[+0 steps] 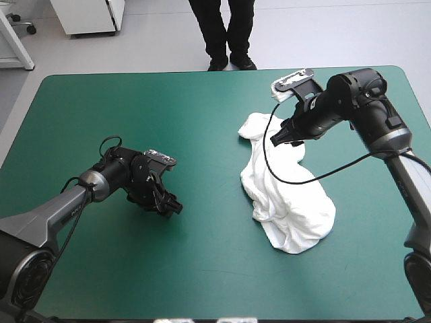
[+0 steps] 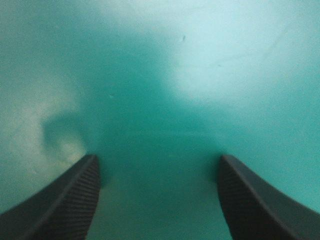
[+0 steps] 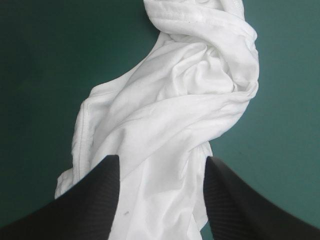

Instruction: Fold the cloth

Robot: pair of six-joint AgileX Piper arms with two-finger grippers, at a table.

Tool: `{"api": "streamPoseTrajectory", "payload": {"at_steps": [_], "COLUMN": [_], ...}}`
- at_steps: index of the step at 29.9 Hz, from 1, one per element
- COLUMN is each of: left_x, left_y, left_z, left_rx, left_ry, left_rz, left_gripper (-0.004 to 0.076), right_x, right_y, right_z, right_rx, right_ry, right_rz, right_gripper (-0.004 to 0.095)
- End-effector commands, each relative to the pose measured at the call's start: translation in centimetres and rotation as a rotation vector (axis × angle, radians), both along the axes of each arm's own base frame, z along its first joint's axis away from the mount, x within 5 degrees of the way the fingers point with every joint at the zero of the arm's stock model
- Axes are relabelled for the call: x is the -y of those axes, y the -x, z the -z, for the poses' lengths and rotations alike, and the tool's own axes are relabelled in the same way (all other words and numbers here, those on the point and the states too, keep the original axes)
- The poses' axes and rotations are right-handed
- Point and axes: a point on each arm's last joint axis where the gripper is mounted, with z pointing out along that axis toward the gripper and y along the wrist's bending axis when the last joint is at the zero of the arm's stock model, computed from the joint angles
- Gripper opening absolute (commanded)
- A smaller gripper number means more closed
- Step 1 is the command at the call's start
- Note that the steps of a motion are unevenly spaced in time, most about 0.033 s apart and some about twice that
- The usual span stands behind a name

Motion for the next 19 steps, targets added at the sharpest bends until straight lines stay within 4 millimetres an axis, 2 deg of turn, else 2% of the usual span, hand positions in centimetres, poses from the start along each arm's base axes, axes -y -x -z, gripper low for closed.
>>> {"api": "streamPoseTrajectory", "payload": {"at_steps": [1,19], "left_x": [0.05,0.00], "left_y": [0.15,0.09], "left_z": [-1.20,-1.36], "left_rx": [0.017,0.028], "left_ry": [0.018,0.008], "left_rz": [-0.010,0.015], "left_gripper": [0.0494,0.0494], "right_x": [0.38,0.43], "right_y": [1.15,1.13], "right_z": [-2.45,-2.45], "right_rx": [0.090,0.092], "right_ry": [-0.031,-0.025], "right_rz": [-0.006,-0.005], "right_gripper": [0.0486,0.0486]}}
